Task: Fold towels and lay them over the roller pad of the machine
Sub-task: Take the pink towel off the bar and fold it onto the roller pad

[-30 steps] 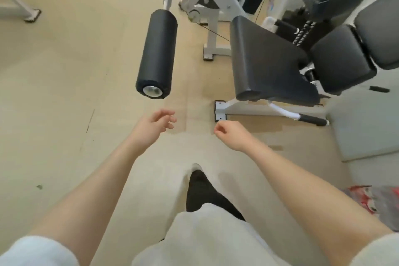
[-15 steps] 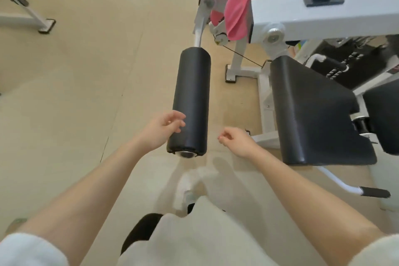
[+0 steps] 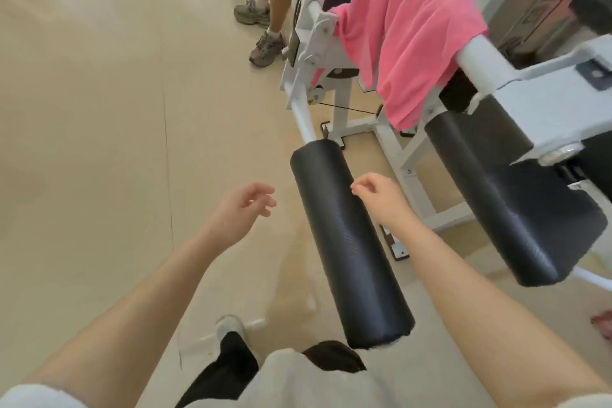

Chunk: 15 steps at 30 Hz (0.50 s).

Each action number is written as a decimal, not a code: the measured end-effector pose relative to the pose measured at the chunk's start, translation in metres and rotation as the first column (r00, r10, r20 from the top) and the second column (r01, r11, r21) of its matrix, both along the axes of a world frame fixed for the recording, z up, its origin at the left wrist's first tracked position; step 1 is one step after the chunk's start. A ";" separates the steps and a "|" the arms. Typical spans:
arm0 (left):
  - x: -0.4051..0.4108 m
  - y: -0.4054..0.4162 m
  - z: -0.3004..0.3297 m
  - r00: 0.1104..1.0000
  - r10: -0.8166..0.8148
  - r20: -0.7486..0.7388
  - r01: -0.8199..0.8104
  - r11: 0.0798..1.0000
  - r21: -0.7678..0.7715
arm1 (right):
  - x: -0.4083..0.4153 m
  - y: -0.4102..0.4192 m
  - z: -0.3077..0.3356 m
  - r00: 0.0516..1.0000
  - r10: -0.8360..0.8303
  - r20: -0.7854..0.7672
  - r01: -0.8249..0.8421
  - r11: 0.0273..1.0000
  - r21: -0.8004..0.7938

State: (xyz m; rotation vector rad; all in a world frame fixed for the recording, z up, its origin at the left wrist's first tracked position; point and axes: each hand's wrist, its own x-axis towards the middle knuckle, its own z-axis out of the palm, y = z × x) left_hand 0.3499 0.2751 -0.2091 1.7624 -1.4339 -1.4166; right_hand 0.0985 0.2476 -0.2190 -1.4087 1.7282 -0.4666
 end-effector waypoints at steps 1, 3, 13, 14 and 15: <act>0.015 -0.014 0.004 0.999 -0.037 0.002 0.037 0.999 -0.004 | 0.012 -0.006 0.003 0.997 -0.067 0.028 0.067 0.998 -0.014; 0.038 -0.043 0.010 0.995 -0.098 0.008 0.098 0.995 -0.015 | 0.034 -0.017 0.011 0.985 -0.157 0.065 0.160 0.986 -0.044; 0.050 -0.189 0.009 0.948 -0.319 0.015 0.319 0.943 -0.096 | 0.071 -0.108 0.030 0.939 -0.336 0.073 0.343 0.919 -0.193; 0.046 -0.207 0.008 0.938 -0.347 0.023 0.347 0.932 -0.103 | 0.070 -0.122 0.027 0.929 -0.363 0.070 0.370 0.907 -0.200; 0.042 -0.226 0.009 0.928 -0.372 0.032 0.373 0.920 -0.121 | 0.069 -0.137 0.026 0.922 -0.383 0.054 0.385 0.898 -0.214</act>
